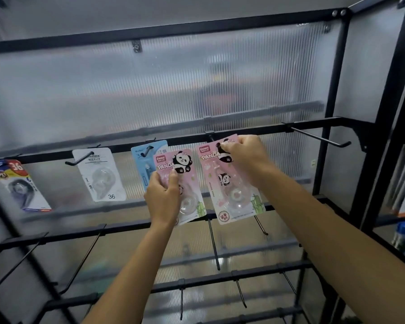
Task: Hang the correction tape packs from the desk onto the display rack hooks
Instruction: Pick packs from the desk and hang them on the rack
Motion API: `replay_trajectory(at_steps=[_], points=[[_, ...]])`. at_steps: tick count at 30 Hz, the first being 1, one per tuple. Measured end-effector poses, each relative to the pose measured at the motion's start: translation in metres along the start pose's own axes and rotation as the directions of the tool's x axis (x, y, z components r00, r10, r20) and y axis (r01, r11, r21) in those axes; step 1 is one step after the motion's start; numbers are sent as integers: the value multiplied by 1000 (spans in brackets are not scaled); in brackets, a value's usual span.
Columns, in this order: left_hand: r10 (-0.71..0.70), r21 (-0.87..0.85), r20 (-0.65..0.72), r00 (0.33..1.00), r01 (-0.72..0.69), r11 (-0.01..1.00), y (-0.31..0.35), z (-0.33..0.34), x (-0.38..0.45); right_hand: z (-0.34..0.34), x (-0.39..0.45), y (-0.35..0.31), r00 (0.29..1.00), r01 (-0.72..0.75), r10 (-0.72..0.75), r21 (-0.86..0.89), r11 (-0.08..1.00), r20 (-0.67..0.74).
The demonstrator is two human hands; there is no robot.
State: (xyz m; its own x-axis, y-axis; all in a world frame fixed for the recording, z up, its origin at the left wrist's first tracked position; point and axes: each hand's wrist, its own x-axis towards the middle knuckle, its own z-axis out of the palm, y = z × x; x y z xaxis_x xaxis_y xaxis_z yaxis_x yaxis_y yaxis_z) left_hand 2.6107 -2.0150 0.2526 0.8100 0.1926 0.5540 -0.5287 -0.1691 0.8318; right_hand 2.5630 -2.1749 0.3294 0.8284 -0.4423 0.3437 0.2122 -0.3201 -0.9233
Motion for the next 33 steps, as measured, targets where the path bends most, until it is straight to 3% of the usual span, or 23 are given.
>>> replay_trajectory(at_steps=[5,10,12,15,20,23,26,30,33], points=[[-17,30,-17,1000,18,999,-7,-5,5,12,16,16,1000,-17,17,-20,1000,-17],[-21,-8,-78,997,21,1000,-3,-10,4,27,40,31,996,5,-20,-170,985,-91],[-15,-73,-34,999,13,997,3,-10,1,32,47,33,991,-29,1,-209,978,-132],[29,-115,136,990,-13,993,17,-1,-8,39,56,35,983,-135,106,-204,970,-147],[113,-107,239,965,-89,990,39,23,-15,37,54,39,939,-299,326,207,932,-109],[122,-76,265,957,-105,992,46,33,-13,29,48,44,963,-255,267,193,947,-36],[61,-49,248,967,-51,998,46,38,-12,19,49,46,968,-217,225,81,973,-109],[19,-14,220,975,-16,1000,41,44,-12,11,49,49,989,-135,133,-38,990,-69],[-13,4,218,976,13,1000,35,48,-10,8,48,50,993,-106,104,-32,994,-47]])
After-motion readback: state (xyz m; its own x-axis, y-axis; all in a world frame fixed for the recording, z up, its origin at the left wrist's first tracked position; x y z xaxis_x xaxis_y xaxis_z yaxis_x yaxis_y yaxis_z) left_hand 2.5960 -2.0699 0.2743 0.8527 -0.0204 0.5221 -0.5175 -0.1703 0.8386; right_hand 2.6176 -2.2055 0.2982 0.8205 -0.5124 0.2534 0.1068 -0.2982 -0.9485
